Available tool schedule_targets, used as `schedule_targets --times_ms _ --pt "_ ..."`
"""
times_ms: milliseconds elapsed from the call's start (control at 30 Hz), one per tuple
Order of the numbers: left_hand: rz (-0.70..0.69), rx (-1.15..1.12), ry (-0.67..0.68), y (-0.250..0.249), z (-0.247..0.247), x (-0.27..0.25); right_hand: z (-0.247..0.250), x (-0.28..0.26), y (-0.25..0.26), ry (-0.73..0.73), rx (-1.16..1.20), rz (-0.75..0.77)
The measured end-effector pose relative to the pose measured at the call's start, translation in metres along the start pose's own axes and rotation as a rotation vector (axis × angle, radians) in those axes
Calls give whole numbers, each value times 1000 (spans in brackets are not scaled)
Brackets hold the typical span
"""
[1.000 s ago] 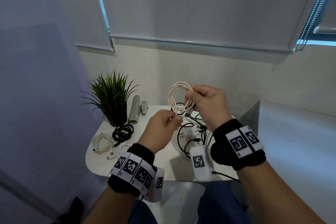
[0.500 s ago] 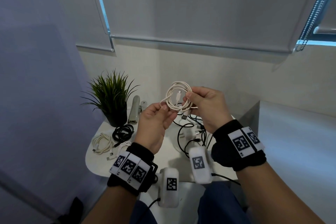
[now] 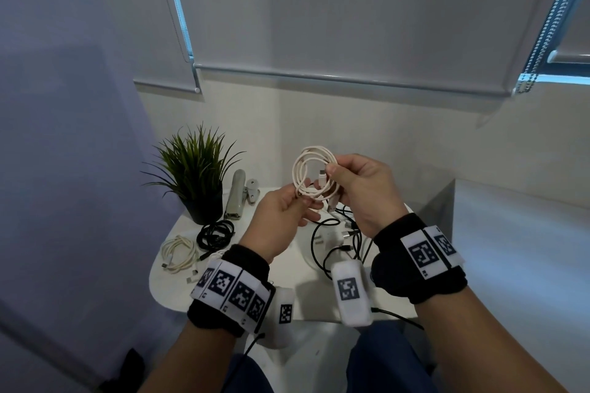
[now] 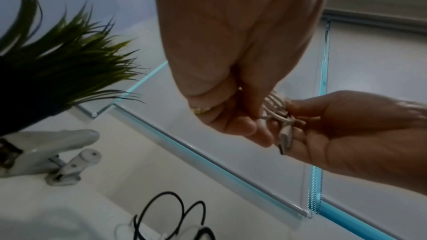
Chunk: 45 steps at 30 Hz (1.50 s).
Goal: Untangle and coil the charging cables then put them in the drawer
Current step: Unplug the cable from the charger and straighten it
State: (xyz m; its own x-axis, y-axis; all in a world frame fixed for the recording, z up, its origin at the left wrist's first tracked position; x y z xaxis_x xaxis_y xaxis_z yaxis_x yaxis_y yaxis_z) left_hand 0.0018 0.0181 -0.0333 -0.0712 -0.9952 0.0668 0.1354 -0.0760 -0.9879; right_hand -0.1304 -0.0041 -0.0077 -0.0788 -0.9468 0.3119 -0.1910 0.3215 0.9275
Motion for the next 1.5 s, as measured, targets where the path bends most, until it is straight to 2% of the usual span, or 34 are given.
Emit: schedule_targets --times_ms 67,167,267,333,600,767,1000,1200,1367,1500 --pt "5 -30 -46 -1 10 2 0 0 1 8 1 -3" --pt "36 -208 -96 1 23 2 0 0 2 6 -3 -2" --pt "58 -432 -38 2 22 2 -2 -1 5 17 -18 12" --pt "65 -477 -9 2 20 3 -4 -1 6 28 -15 10" --pt "85 -412 42 0 3 1 1 0 4 -9 17 11" --pt "89 -366 145 -6 -2 -4 -1 1 6 85 11 -6" --pt "62 -421 119 -8 8 0 -11 0 6 220 -12 -3" --pt "51 -328 130 -5 7 1 -11 1 2 233 -119 35" --pt "46 -166 -9 -3 15 3 -12 1 -3 249 -182 44" --pt "66 -116 -91 0 15 3 -15 -2 -12 233 -119 -2"
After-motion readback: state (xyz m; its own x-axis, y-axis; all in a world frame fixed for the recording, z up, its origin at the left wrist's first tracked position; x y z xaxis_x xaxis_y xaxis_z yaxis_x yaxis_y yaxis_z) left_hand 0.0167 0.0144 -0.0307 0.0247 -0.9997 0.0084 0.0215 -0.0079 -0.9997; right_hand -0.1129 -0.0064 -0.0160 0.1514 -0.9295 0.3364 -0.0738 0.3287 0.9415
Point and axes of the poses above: each hand's wrist, its own x-axis towards the middle knuckle, its own z-axis out of the back of the hand, y = z × x, the point moved 10 cm from there along x, towards the middle knuckle, and after that the axes turned 6 degrees about z, right-handed, at the moved point
